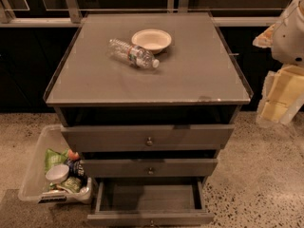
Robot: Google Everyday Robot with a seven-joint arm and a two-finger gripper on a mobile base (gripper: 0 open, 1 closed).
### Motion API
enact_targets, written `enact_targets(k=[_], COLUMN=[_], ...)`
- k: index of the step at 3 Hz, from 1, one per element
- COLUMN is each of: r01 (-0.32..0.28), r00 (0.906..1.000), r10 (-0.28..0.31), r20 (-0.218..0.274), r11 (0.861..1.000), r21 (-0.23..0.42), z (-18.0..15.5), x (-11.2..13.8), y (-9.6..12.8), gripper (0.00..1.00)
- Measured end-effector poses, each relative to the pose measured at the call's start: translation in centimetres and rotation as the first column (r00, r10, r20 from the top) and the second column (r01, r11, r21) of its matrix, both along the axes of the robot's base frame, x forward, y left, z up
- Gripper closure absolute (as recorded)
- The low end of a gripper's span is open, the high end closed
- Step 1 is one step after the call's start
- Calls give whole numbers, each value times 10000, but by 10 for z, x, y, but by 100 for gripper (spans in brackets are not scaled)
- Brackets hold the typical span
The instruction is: Place water bottle into bottom drawer
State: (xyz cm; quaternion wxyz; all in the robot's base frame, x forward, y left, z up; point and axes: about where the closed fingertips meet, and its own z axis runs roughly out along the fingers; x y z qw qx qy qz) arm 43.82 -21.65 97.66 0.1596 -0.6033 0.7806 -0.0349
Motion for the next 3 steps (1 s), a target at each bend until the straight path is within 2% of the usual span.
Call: enact_targets(k=[1,2,3], r01=[-19,-139,-207], r00=[10000,9989,9913], r10=[19,160,357], r20=[-5,-449,-1264], r11=[10000,9988,9928], r21=[50,478,1182], z=[-2,-30,-90], x=[3,37,105], y=[2,16,46], gripper=[0,0,0])
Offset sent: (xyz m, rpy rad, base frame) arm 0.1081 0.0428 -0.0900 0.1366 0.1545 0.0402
